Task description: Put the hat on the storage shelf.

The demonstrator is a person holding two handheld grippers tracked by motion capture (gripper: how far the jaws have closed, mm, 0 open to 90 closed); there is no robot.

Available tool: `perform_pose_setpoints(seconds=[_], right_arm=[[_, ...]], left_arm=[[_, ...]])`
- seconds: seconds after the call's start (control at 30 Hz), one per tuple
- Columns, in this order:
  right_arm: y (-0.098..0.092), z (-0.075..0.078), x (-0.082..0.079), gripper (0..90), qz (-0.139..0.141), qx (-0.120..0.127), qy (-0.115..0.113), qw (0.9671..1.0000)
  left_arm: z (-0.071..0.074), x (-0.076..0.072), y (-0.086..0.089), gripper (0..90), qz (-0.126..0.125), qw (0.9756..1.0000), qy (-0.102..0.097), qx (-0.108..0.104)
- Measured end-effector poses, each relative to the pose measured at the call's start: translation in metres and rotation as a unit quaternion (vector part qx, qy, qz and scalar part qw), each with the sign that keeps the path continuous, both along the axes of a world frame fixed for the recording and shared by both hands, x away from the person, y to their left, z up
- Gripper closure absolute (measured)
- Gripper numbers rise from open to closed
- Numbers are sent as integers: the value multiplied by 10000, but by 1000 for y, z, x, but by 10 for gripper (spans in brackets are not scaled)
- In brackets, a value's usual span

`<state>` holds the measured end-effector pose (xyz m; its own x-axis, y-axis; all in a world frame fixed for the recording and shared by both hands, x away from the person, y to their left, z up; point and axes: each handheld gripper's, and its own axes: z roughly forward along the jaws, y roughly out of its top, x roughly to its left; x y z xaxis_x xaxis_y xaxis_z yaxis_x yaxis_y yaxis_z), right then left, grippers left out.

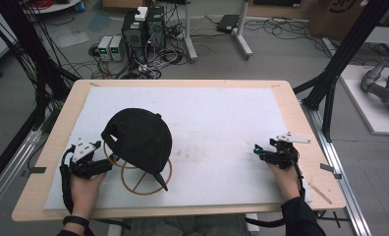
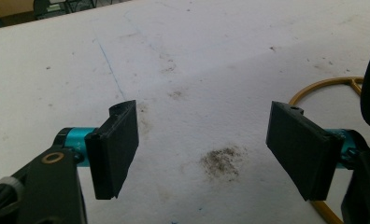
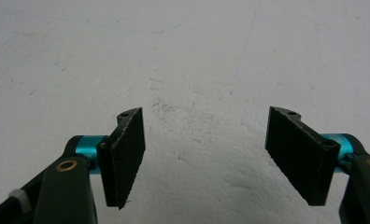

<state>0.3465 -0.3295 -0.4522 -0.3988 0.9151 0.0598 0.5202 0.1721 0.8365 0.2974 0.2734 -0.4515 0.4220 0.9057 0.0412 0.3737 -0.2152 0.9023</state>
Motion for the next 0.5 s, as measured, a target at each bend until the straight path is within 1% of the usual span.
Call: perform_pose_setpoints(seconds=[0.2, 0.5], right_arm=[[3, 0, 0, 283, 69, -134, 6, 9999], [4, -1, 1, 283, 93, -176, 62, 9998]], left_arm=[[0, 0, 0, 255, -6, 10000, 8, 10], [0, 1, -2, 255, -25, 10000, 60, 64]])
